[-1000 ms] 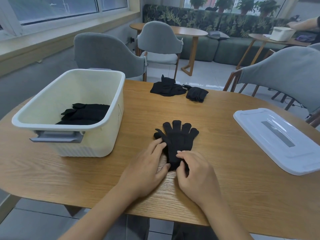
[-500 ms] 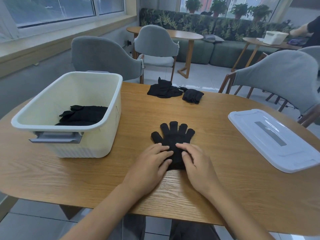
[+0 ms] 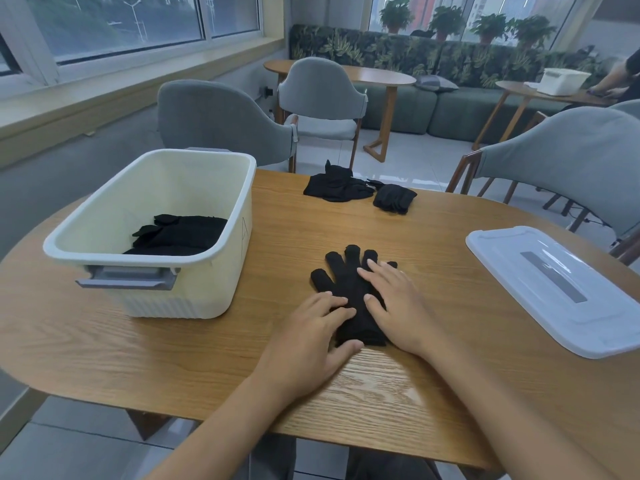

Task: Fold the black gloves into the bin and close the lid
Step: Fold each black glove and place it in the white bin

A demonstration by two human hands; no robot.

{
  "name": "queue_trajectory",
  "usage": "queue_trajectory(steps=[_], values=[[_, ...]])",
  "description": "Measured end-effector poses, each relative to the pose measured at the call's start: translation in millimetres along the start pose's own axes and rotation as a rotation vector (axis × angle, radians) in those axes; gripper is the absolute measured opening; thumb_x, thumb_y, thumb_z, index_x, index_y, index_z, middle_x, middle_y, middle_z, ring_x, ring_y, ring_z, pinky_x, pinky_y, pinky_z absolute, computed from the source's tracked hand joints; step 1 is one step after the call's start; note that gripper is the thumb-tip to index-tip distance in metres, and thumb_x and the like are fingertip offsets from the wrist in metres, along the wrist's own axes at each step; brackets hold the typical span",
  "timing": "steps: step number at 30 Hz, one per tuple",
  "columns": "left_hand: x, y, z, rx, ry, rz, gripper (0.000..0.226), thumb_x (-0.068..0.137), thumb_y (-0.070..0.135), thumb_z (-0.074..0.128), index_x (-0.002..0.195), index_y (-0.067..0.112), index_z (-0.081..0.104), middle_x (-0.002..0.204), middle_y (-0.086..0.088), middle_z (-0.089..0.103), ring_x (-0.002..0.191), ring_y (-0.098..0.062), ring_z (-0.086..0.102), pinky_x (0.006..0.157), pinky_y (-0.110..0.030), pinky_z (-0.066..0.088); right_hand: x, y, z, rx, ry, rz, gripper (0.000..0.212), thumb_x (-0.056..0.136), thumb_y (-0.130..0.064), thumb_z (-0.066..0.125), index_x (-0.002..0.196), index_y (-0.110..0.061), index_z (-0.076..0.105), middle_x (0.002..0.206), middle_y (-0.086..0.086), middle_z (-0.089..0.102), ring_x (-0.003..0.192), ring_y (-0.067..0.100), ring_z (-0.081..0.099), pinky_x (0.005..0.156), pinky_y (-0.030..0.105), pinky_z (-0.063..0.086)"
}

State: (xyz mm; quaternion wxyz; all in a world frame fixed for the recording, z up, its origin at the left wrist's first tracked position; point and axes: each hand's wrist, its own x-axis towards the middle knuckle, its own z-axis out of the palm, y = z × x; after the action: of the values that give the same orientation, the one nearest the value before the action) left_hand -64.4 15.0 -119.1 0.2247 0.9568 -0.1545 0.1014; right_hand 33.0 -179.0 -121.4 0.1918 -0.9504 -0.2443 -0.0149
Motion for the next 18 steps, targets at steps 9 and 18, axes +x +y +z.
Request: queue_trajectory(steps=[9,18], values=[[0,-1,2,0.007,0.014,0.010,0.055,0.096,0.059,0.050,0.144,0.033,0.050,0.150,0.016,0.046,0.146,-0.003,0.025,0.119,-0.029,0.031,21,-19,-15,-0.022,-0.222,-0.205,0.047,0.107,-0.036,0.034,0.154,-0.032,0.034,0.163,-0.015,0.019,0.151,0.001,0.007,0.125,0.034,0.009],[1,-1,4,0.042,-0.003,0.001,0.057,0.097,0.059,0.048,0.148,0.032,0.047,0.154,0.015,0.042,0.148,-0.004,0.023,0.121,-0.031,0.028,35,-7,1,-0.170,-0.231,-0.193,0.052,0.107,-0.044,0.018,0.158,-0.040,0.009,0.166,-0.014,-0.003,0.151,0.004,-0.012,0.125,0.039,-0.003]])
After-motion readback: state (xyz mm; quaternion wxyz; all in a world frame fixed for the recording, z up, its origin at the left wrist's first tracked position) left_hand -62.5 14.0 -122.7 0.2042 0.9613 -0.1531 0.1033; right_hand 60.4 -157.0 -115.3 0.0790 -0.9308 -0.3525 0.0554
